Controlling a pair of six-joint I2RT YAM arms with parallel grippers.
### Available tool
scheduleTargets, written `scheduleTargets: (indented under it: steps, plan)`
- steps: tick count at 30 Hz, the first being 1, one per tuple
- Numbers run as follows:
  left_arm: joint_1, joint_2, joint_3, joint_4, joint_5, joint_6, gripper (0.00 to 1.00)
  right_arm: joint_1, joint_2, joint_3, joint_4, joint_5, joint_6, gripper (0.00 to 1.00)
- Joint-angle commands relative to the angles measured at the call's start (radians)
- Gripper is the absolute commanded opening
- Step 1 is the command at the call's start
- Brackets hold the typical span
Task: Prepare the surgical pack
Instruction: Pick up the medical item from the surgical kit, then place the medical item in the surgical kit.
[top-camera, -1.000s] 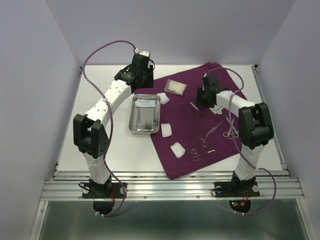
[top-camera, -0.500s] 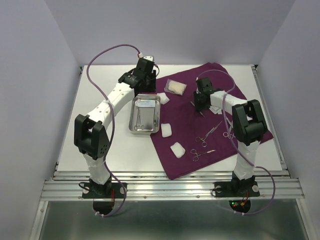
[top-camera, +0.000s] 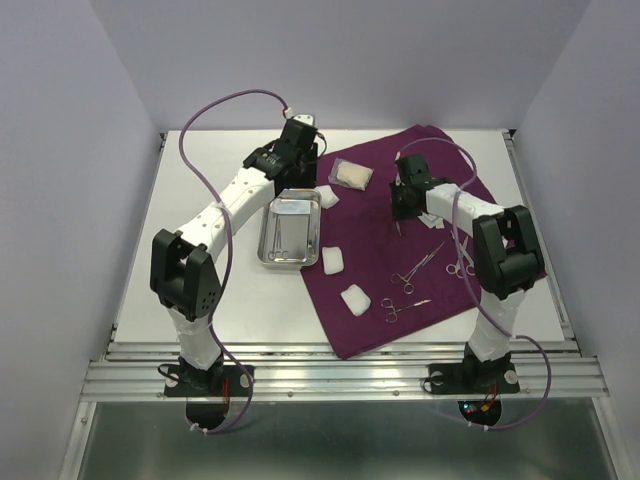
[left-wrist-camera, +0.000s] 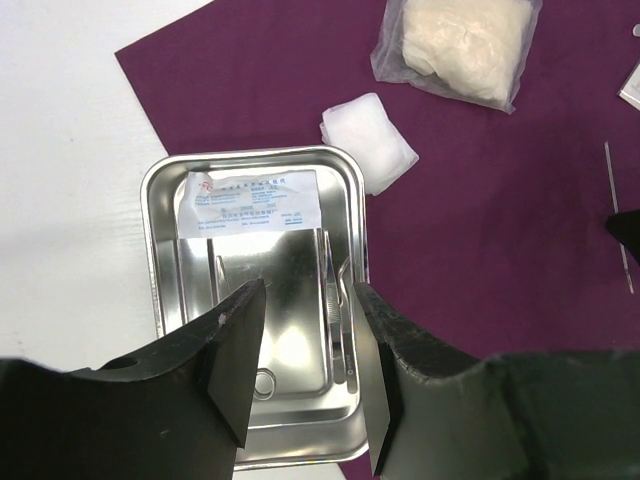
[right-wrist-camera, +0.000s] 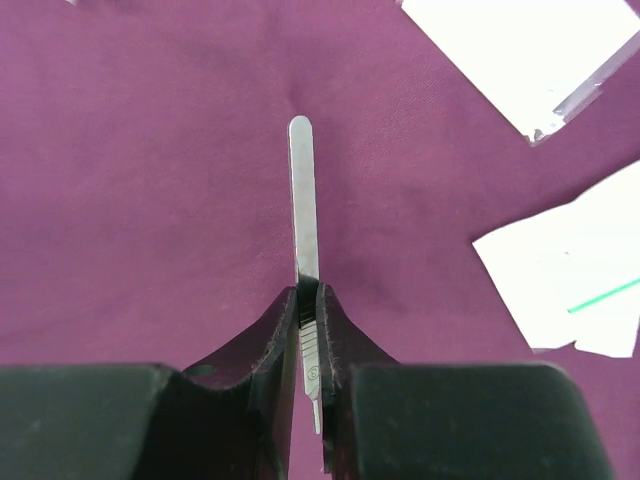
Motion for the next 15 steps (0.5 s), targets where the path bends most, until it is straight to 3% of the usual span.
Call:
scheduleTargets:
  steps: [1,7,15]
  plan:
    - [-0.013,-0.013,0.008,-0.002,-0.028,-0.009,0.51,0.008,-0.073,-0.019,0.028,-0.007,0.027,0.11]
    - [-0.025,-0.016,-0.004,0.0,-0.034,-0.016,0.51,0.04,-0.105,-0.066,0.04,-0.039,0.078,0.11]
    - [-0.038,0.004,0.003,0.001,-0.04,-0.047,0.52,0.141,-0.126,-0.159,0.138,-0.085,0.277,0.12]
